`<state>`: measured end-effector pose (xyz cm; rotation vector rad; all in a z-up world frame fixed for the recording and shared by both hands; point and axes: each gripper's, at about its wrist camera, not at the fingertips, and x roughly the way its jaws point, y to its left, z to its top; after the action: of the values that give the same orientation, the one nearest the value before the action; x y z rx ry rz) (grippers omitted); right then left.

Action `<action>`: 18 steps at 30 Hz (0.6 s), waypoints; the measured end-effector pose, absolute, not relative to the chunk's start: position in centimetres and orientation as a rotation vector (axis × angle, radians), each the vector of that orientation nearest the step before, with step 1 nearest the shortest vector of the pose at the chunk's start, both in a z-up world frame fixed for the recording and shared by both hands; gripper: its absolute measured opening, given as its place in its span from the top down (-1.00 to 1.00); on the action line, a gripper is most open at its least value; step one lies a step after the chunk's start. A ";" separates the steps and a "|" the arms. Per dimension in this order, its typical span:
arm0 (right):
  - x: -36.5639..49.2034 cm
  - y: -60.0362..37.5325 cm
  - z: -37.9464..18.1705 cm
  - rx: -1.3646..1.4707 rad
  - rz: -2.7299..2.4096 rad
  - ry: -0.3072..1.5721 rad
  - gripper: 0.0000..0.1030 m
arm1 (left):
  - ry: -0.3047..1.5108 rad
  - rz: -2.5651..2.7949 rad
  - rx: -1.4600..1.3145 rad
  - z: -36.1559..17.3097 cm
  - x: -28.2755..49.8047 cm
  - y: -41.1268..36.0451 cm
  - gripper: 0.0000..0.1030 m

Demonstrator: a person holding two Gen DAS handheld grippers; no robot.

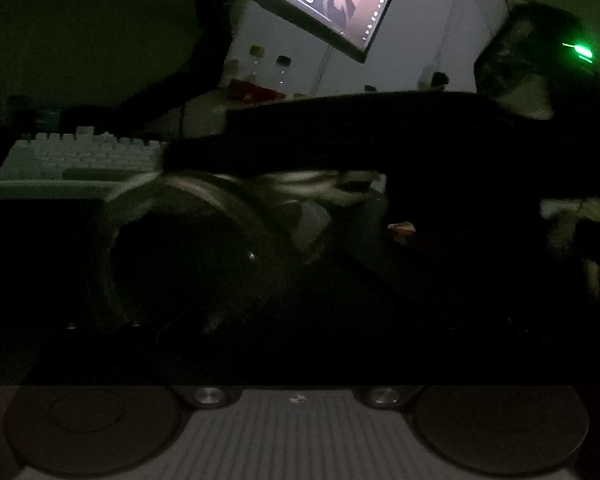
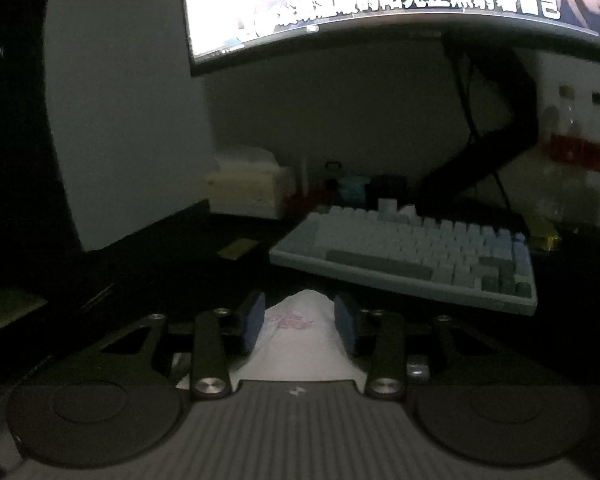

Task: Clean container
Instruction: 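Wipe the jar wall near the rim with the tissue in the right tool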

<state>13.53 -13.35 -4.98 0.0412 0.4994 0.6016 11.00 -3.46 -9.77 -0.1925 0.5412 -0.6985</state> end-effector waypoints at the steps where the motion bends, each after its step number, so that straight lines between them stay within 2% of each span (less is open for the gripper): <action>1: 13.5 -13.7 -5.1 0.056 0.610 0.502 0.14 | 0.541 -0.705 -0.195 -9.8 11.0 -3.4 -1.00; 13: 13.4 -17.0 -5.4 0.074 0.436 0.491 0.13 | 0.535 -0.713 -0.181 -9.8 10.8 -3.8 -1.00; 18: 11.4 -16.3 -5.0 0.078 0.540 0.445 0.09 | 0.537 -0.714 -0.170 -9.8 10.7 -4.0 -1.00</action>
<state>11.43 -16.28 -5.00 0.0777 0.4449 0.5398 10.74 -4.03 -9.81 -0.1698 0.5371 -0.7145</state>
